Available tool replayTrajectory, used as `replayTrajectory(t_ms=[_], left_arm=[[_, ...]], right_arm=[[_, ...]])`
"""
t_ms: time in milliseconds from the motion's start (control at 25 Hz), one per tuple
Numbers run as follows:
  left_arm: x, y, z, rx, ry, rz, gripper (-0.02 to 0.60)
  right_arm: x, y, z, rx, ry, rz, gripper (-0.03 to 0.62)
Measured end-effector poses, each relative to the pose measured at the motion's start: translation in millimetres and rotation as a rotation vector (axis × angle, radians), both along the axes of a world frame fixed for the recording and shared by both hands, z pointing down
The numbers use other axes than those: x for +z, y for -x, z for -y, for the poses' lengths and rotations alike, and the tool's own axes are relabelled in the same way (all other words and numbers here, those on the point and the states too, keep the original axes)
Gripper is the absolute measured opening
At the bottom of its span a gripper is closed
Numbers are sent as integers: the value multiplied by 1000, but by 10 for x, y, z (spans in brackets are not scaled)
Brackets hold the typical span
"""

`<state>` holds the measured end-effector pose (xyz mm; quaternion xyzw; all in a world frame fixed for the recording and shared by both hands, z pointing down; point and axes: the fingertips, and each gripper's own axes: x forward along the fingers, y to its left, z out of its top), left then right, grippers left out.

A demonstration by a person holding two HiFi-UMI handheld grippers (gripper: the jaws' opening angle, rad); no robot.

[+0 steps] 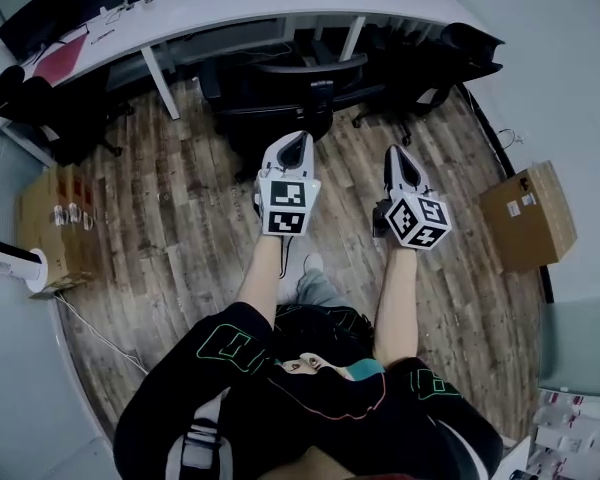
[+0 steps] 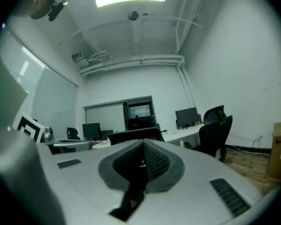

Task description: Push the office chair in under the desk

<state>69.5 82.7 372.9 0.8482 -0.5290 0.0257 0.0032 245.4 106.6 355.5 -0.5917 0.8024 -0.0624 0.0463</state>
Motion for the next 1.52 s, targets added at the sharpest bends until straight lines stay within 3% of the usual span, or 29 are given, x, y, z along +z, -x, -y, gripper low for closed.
replayTrajectory(t_ms=[280, 480, 720, 960, 1080, 1360, 1520], left_arm=[[75, -263, 707, -37, 32, 57, 8], [22, -332, 1092, -74, 9, 91, 8], [112, -127, 1331, -173, 13, 98, 8], [302, 144, 1331, -253, 57, 97, 8], [449, 218, 1320, -266, 96, 119, 8], [841, 253, 1309, -249, 195, 257, 8], [919, 197, 1318, -193, 216, 351, 9]], right_arm=[[139, -198, 822, -82, 39, 11, 5], [163, -187, 1388, -164, 47, 20, 5], [192, 15, 1883, -273, 42, 24, 5], [370, 270, 2026, -359, 69, 25, 5], [463, 325, 2059, -387, 85, -20, 5], [405, 493, 2132, -528, 67, -102, 5], [520, 639, 2142, -611, 77, -272, 6]])
